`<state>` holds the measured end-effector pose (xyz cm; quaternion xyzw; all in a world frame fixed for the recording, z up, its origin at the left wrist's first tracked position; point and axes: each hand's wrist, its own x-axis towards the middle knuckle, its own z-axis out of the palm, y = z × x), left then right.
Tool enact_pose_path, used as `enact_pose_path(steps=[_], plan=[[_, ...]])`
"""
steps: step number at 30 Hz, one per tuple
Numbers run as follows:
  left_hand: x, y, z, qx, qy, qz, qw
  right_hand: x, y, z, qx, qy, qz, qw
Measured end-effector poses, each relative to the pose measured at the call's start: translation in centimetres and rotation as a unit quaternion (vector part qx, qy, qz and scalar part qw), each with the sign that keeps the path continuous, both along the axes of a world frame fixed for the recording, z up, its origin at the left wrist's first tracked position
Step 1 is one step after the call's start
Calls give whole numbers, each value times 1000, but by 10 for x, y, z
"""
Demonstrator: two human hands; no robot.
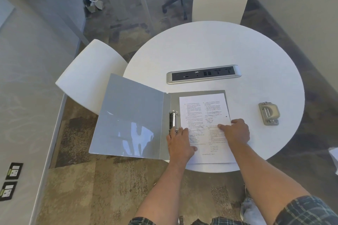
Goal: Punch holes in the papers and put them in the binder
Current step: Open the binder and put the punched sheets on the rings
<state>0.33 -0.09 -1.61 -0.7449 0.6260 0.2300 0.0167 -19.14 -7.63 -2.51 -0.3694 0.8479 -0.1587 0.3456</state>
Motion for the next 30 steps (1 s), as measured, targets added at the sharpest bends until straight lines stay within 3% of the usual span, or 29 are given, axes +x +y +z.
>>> enact_pose_path(steps=[10,14,19,25,28,30], plan=[[-4,-2,2,-17,18,20,999,-3,8,8,-6,-27,-30,999],[-6,-3,5,-15,21,29,999,-3,9,8,3,-35,20,999],[-2,-12,13,-32,45,79,995,-5,8,14,-125,-116,23,985],[12,-34,30,-49,167,220,960,-11,2,22,-203,-265,-3,943],[22,-42,45,-49,346,304,886,-7,-4,21,-194,-329,-4,924],[31,-47,51,-68,380,297,873,1,-6,19,-164,-333,23,928]])
